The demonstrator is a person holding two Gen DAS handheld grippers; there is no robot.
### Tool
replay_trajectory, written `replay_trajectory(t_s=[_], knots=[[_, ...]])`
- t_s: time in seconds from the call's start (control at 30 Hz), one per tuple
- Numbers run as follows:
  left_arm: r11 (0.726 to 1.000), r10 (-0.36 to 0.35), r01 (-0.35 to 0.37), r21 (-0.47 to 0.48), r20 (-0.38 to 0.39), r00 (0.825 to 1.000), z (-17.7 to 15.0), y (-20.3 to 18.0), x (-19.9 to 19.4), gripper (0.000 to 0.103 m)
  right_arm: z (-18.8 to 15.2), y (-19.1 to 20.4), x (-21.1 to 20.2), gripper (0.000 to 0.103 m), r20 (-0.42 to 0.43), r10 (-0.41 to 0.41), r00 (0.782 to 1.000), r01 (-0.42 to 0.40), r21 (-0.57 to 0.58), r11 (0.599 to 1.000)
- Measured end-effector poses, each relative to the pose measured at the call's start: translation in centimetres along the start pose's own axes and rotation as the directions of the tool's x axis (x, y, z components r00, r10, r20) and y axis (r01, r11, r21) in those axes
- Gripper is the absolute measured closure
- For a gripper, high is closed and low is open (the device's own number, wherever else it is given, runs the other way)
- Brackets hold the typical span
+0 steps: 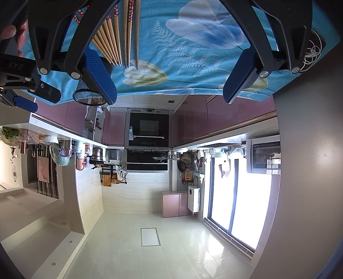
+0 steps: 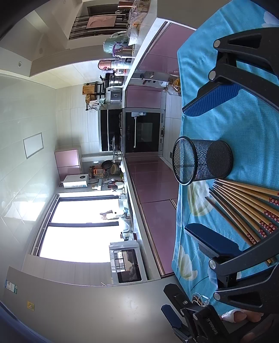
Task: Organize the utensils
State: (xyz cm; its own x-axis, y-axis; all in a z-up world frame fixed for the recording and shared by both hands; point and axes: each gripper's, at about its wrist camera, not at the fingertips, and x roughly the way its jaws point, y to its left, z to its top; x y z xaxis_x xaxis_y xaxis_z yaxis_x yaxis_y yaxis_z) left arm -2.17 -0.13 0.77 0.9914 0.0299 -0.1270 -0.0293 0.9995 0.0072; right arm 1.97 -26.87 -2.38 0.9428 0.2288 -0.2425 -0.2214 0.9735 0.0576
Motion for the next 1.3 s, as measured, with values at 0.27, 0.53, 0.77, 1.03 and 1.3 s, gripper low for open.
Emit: replay_trajectory(t_s=[0.27, 0.53, 0.77, 1.03, 1.3], knots=[[1.000, -0.001, 0.001, 0.000, -0.001, 1.000, 0.0, 0.0, 0.1, 0.006, -0.2, 0.0, 0.0, 0.006, -0.003, 0.004, 1.000, -0.004, 0.001, 1.000], [1.000, -0.014, 0.015, 0.006, -0.019, 1.000, 0.2, -0.1, 0.8, 0.006, -0.2, -0.3, 0.6, 0.006, -0.038, 0.014, 0.999, -0.014, 0.011, 1.000], [0.999, -0.033, 0.036, 0.038, -0.078, 0.996, -0.1, -0.1, 2.0, 0.006, -1.0, -0.6, 2.0, 0.006, -0.135, 0.028, 0.990, -0.027, 0.005, 1.000], [0.988, -0.058, 0.095, 0.121, -0.280, 0.958, -1.5, -0.7, 6.0, 0.006, -4.4, -0.8, 5.7, 0.009, -0.411, 0.061, 0.910, -0.074, -0.016, 0.997], [0.956, -0.076, 0.196, 0.218, -0.461, 0.884, -5.1, -2.3, 9.8, 0.012, -6.4, -0.1, 8.2, 0.043, -0.562, 0.117, 0.819, -0.136, 0.008, 0.991]])
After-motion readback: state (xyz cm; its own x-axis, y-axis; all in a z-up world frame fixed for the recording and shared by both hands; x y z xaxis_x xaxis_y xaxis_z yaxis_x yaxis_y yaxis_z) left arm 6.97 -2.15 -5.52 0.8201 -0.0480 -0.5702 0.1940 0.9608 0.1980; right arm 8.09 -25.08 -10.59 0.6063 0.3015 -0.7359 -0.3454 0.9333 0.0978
